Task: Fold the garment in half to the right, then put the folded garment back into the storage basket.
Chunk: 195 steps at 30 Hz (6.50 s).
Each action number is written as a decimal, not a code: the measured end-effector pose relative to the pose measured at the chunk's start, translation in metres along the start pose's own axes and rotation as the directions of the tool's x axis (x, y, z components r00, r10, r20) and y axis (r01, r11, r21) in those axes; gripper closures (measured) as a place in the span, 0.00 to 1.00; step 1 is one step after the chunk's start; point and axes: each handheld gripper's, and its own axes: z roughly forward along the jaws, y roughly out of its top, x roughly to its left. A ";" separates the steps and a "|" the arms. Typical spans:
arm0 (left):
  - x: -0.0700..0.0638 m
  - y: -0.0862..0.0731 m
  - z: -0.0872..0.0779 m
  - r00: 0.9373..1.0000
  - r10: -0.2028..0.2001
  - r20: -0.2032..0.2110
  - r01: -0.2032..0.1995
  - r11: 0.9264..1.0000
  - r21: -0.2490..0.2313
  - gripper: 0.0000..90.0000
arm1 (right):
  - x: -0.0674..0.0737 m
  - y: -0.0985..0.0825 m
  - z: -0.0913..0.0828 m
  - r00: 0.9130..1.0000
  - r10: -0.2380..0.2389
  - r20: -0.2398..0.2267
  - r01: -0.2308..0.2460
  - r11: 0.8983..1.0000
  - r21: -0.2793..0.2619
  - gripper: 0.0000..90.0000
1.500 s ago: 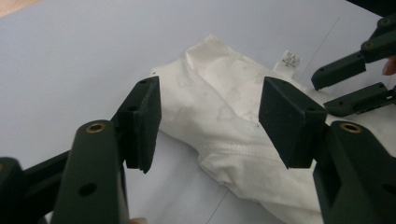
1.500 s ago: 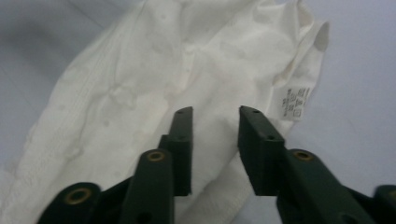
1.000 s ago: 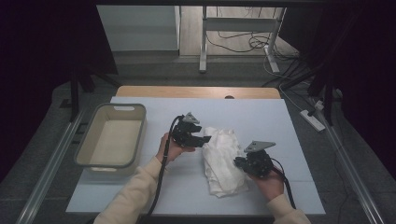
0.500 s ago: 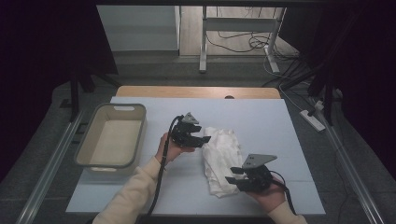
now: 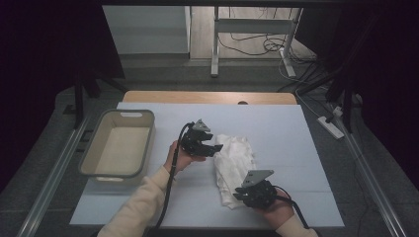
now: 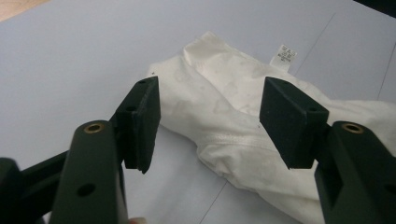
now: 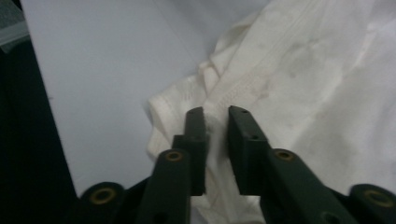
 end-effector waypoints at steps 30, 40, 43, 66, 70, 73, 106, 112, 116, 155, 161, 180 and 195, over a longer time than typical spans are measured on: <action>0.005 -0.001 -0.002 1.000 -0.014 -0.010 0.014 1.000 -0.009 0.42 | -0.089 0.017 -0.014 0.965 0.209 0.156 -0.174 0.962 -0.212 0.59; 0.006 -0.001 -0.001 1.000 -0.010 -0.013 0.010 1.000 -0.009 0.42 | -0.142 0.046 0.026 0.949 0.259 0.180 -0.224 0.955 -0.193 0.59; 0.006 0.000 -0.003 1.000 -0.008 -0.016 0.008 1.000 -0.015 0.42 | -0.151 0.052 0.035 0.948 0.265 0.178 -0.233 0.956 -0.179 0.61; 0.008 0.000 -0.005 1.000 -0.005 -0.014 0.005 1.000 -0.014 0.42 | -0.158 0.055 0.034 0.943 0.218 0.253 -0.197 0.975 -0.107 0.99; 0.007 0.000 -0.005 1.000 -0.001 -0.014 0.001 1.000 -0.011 0.42 | -0.163 0.050 0.030 0.933 0.225 0.281 -0.206 0.974 -0.096 0.99; 0.007 0.000 -0.004 1.000 -0.004 -0.012 0.004 1.000 -0.009 0.41 | -0.170 0.043 0.035 0.926 0.246 0.285 -0.231 0.969 -0.086 0.99; 0.009 -0.002 0.004 0.998 -0.018 0.053 0.020 0.999 -0.038 0.94 | -0.092 0.004 -0.040 0.980 0.184 0.074 -0.160 0.953 -0.256 0.91; 0.007 0.004 0.020 0.996 -0.020 0.090 0.021 1.000 -0.017 0.99 | -0.070 0.001 -0.037 0.994 0.108 -0.016 -0.109 0.971 -0.215 0.99; 0.008 0.010 0.039 0.997 -0.007 0.078 0.006 1.000 0.017 0.98 | -0.060 0.003 -0.025 0.995 0.081 -0.058 -0.091 0.977 -0.193 0.99; 0.033 -0.001 0.075 0.998 -0.054 0.030 0.051 0.994 0.102 0.98 | -0.017 -0.002 0.023 0.968 -0.101 -0.229 0.089 0.994 -0.062 1.00; 0.032 -0.001 0.075 0.999 -0.044 0.023 0.041 0.993 0.114 0.98 | -0.018 -0.003 0.025 0.968 -0.086 -0.235 0.073 0.995 -0.063 1.00; 0.016 0.004 0.023 0.998 -0.065 0.011 0.065 0.998 -0.001 0.48 | -0.035 -0.002 -0.015 0.993 -0.051 -0.102 0.040 0.993 -0.112 0.48; 0.012 0.002 0.020 0.997 -0.069 0.033 0.068 0.997 0.033 0.35 | -0.038 -0.005 -0.016 0.989 -0.073 -0.130 0.062 0.994 -0.086 0.42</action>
